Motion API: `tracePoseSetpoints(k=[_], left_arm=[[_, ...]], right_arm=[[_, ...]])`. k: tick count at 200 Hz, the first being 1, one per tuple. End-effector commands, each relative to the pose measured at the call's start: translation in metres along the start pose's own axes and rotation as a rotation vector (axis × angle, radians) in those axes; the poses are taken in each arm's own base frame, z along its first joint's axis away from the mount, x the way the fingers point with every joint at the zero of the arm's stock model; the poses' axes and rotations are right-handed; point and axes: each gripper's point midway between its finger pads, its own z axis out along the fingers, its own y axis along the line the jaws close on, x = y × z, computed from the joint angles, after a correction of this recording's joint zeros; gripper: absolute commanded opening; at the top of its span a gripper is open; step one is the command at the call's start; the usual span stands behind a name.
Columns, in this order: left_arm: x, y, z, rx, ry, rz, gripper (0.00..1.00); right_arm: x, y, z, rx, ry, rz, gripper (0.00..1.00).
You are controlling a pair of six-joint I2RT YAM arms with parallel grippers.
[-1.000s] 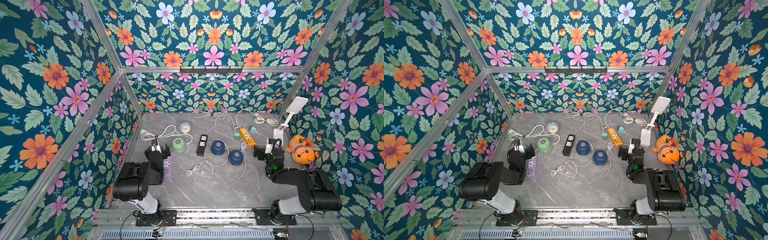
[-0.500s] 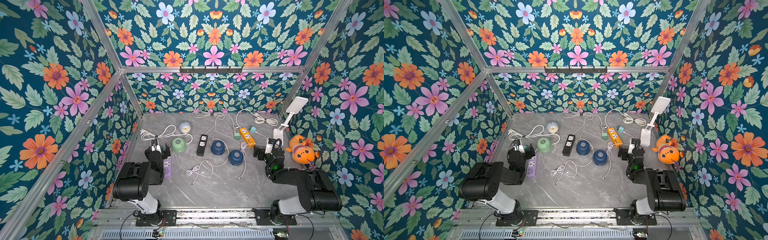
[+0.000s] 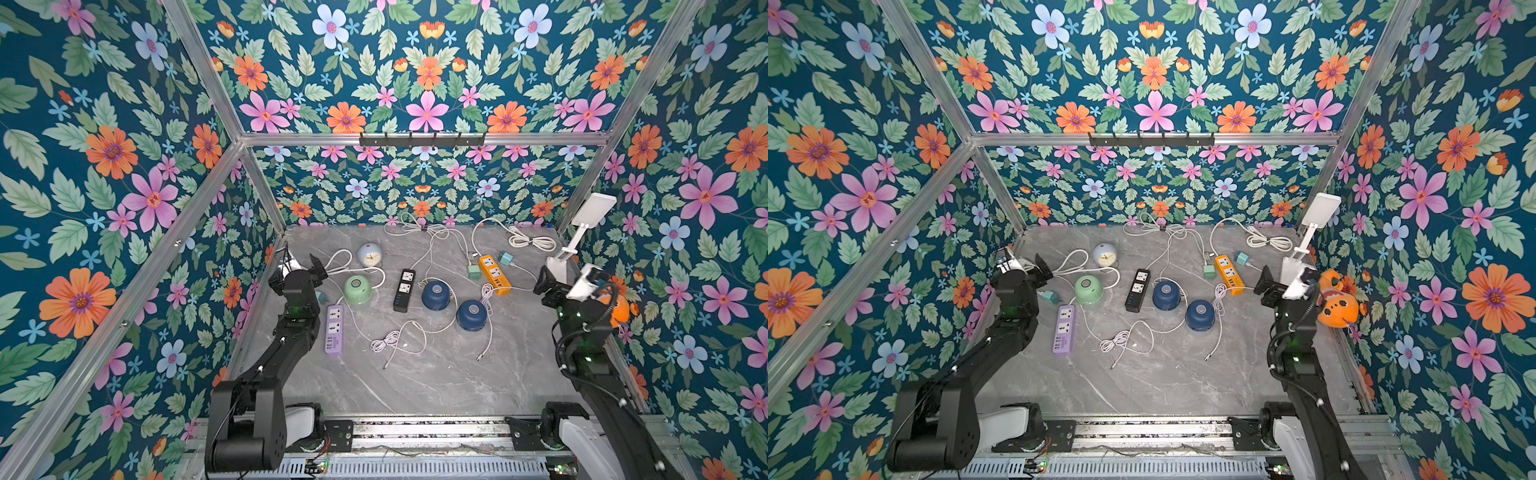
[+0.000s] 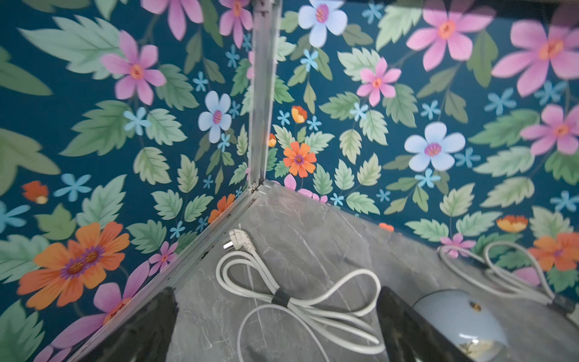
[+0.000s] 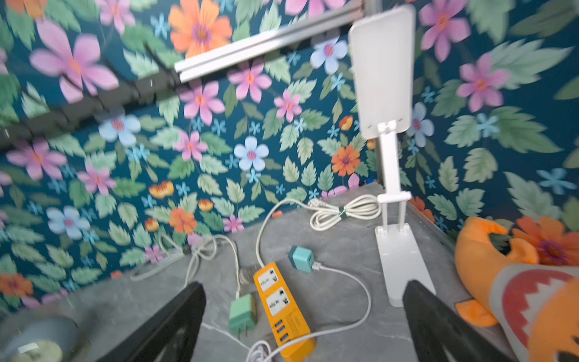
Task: Charge the cordless meat grinders
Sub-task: Pick up the cordless meat grinder at the center of the board.
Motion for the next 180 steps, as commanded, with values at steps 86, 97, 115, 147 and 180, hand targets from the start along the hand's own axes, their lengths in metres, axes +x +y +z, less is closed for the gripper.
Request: tracePoseSetpoints(k=[86, 97, 115, 147, 180], left_arm=[[0.068, -0.051, -0.129, 0.438, 0.584, -0.366, 0.91], [0.077, -0.059, -0.141, 0.484, 0.61, -0.403, 0.85], [0.092, -0.075, -0.161, 0.544, 0.628, -0.434, 0.74], [0.119, -0.109, -0.193, 0.606, 0.647, -0.361, 0.68], [0.149, -0.151, -0.215, 0.672, 0.723, -0.265, 0.62]], right_arm=[[0.087, 0.054, -0.071, -0.134, 0.854, 0.229, 0.99], [0.1, 0.053, -0.072, -0.12, 0.888, 0.239, 0.99], [0.134, 0.052, -0.075, -0.084, 1.007, 0.256, 0.49], [0.198, 0.053, -0.082, -0.031, 1.188, 0.323, 0.34], [0.233, 0.054, -0.082, 0.013, 1.242, 0.269, 0.35]])
